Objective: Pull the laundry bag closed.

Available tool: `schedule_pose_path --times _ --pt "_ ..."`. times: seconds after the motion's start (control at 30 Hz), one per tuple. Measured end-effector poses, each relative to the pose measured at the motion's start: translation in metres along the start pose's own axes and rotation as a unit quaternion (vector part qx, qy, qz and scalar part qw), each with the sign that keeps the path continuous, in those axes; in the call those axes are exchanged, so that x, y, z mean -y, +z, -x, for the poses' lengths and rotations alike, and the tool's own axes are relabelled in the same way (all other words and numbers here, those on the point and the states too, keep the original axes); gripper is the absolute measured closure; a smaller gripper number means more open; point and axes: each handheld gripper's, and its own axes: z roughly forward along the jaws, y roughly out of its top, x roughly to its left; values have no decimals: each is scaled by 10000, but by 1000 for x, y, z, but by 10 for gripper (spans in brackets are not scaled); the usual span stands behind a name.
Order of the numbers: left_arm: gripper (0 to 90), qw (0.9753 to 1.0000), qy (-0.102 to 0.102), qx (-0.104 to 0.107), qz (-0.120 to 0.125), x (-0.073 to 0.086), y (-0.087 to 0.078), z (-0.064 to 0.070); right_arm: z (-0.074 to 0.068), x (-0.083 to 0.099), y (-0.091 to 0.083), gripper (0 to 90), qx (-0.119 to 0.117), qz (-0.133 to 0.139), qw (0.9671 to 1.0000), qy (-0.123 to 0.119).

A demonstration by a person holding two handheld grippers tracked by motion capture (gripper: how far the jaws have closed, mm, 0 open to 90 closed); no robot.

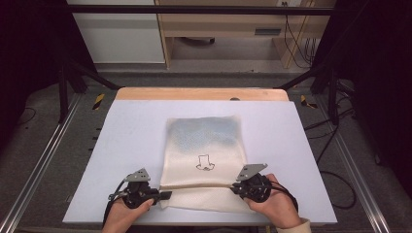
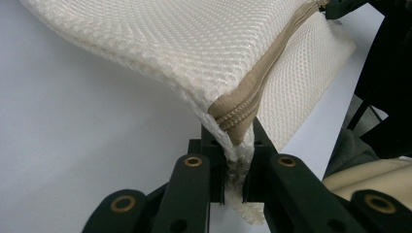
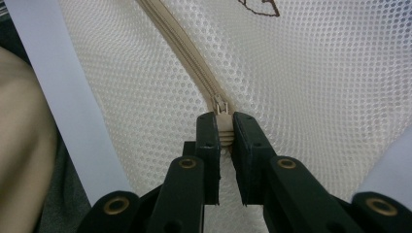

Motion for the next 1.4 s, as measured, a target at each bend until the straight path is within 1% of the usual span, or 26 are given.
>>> schedule_pose_path --times 0.13,0.3,0.37,0.43,0.77,0.87,0.97,1.0,1.07,1.13,1.2,1.27,1.33,1.37,1.4 --pt "826 10000 -6 -5 -1 0 0 0 2 3 -3 819 30 29 10000 87" --pt "826 10000 6 -7 2 0 0 1 4 7 -5 819 100 -14 9998 181" --pt "826 10000 4 3 5 0 0 2 5 7 -6 818 90 5 9998 183" --pt "826 10000 -3 7 15 0 -1 1 5 8 -8 818 130 5 9997 215" --pt "825 10000 8 21 10 0 0 2 11 18 -16 818 200 69 9989 429" --pt "826 10000 -1 26 28 0 -1 2 12 21 -17 818 215 65 9988 442" --pt "826 10000 3 24 22 0 -1 2 14 23 -19 818 230 40 9985 504" --pt "825 10000 2 30 23 0 -1 2 15 24 -19 818 233 86 9986 475" --pt "826 10000 5 24 33 0 -1 2 15 25 -20 818 234 40 9984 518" --pt "826 10000 25 11 35 -1 -1 2 15 26 -21 818 223 87 9982 555" --pt "826 10000 23 16 29 -1 -1 2 16 27 -21 818 240 70 9983 524" --pt "826 10000 26 12 29 -1 -1 2 16 28 -21 818 210 77 9981 566" --pt "826 10000 25 5 45 -1 -1 2 17 29 -22 818 240 54 9982 541" --pt "826 10000 4 22 49 -1 -1 2 17 30 -22 818 244 35 9981 566" --pt "826 10000 28 2 44 -1 -1 2 17 30 -22 818 219 56 9979 599"
